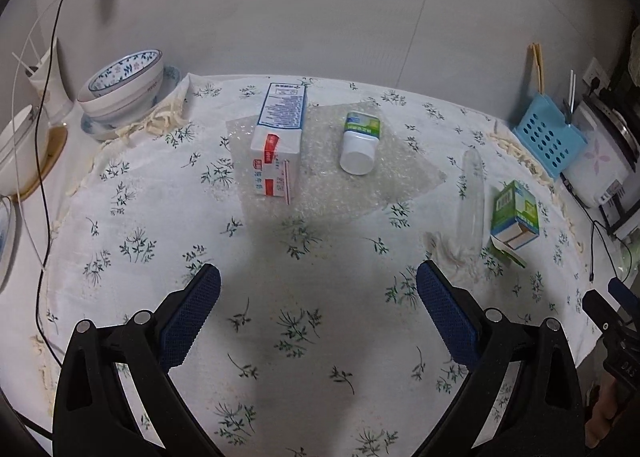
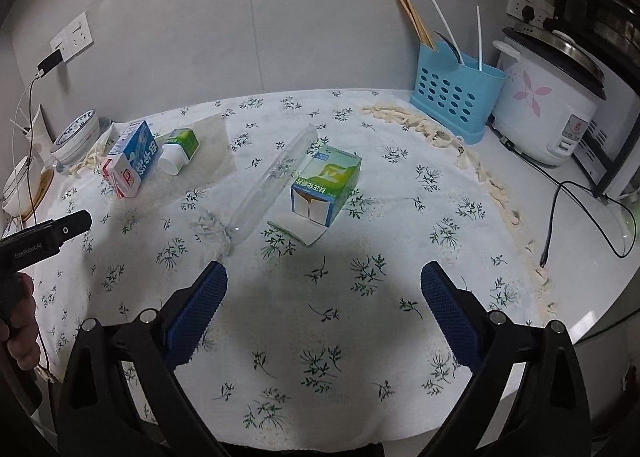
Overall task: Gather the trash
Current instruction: 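Raise both open tools from the bin up over the cloth-covered counter, then grasp the white-and-blue milk carton with the left tool while the right tool grasps the green box, then lift the milk carton and green box off the cloth with both tools, then carry the milk carton and green box down over the black trash bin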
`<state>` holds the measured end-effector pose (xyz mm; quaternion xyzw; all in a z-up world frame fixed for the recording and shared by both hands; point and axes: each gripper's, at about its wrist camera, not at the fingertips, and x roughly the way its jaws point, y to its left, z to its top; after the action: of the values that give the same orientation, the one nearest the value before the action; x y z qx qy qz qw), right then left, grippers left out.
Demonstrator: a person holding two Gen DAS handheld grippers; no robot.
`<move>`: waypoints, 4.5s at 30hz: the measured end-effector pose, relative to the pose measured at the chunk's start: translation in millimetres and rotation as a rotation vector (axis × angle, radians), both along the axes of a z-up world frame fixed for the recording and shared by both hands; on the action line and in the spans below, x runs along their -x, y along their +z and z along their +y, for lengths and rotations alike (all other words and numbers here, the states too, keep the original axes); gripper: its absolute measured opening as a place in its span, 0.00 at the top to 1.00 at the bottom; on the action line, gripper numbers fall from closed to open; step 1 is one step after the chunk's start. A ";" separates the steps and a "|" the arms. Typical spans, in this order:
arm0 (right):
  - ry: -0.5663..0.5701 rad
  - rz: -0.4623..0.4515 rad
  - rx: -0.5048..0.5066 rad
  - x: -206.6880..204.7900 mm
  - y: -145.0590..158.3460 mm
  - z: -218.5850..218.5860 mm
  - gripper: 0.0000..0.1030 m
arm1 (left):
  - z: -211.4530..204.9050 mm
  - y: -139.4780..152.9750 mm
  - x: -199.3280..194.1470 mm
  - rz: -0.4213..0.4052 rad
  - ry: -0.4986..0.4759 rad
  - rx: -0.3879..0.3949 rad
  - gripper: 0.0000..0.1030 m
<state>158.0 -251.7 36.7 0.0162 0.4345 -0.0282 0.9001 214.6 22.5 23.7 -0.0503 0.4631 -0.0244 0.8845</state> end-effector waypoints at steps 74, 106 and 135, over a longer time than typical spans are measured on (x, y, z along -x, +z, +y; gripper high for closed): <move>-0.127 0.049 -0.069 -98.2 -10.6 -13.1 0.55 | 18.2 0.5 -73.6 0.015 -0.025 0.001 0.61; -0.102 0.015 -0.073 12.7 20.7 -18.0 0.55 | -13.0 29.1 38.9 0.011 -0.080 0.004 0.61; -0.048 -0.014 -0.063 95.3 37.7 -10.7 0.54 | -35.6 40.2 129.5 0.003 -0.121 0.019 0.61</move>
<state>62.7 -262.4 74.3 0.0552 0.4282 -0.0357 0.9013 85.0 -13.1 63.9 -0.0306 0.4662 -0.0823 0.8803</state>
